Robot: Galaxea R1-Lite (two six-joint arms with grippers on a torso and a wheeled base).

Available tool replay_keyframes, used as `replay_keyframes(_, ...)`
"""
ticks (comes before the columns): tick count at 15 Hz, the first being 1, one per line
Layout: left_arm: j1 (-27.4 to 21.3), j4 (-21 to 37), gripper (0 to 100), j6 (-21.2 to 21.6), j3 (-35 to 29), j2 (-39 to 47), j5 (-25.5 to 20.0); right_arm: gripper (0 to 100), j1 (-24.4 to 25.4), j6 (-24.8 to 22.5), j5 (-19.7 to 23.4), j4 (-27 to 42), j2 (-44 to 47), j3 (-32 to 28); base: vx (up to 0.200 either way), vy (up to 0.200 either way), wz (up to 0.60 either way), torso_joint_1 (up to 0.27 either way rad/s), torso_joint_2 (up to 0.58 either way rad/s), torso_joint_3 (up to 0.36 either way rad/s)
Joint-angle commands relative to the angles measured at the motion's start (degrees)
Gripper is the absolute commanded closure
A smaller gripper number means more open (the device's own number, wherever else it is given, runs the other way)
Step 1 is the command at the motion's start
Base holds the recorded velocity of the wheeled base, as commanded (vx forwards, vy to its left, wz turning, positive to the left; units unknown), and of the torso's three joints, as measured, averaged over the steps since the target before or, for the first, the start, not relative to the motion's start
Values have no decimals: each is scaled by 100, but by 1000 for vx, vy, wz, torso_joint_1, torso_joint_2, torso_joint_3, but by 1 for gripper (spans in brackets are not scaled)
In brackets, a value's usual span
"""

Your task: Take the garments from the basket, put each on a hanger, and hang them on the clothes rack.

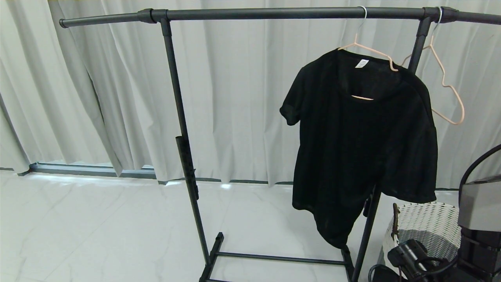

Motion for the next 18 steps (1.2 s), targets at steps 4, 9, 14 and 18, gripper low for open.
replay_keyframes(4,1,-1,0,1,0,7,3,0,18,-14,17,-188,192,-226,0,0,0,0,0,0)
replay_keyframes(9,1,-1,0,1,0,-10,3,100,9,-14,8,-364,245,-218,0,0,0,0,0,0)
replay_keyframes(14,1,-1,0,1,0,-19,3,100,0,92,-203,-364,271,-226,0,0,0,0,0,0)
replay_keyframes(18,1,-1,0,1,0,-19,3,100,-44,610,-203,-364,-1,-226,0,0,0,0,0,0)
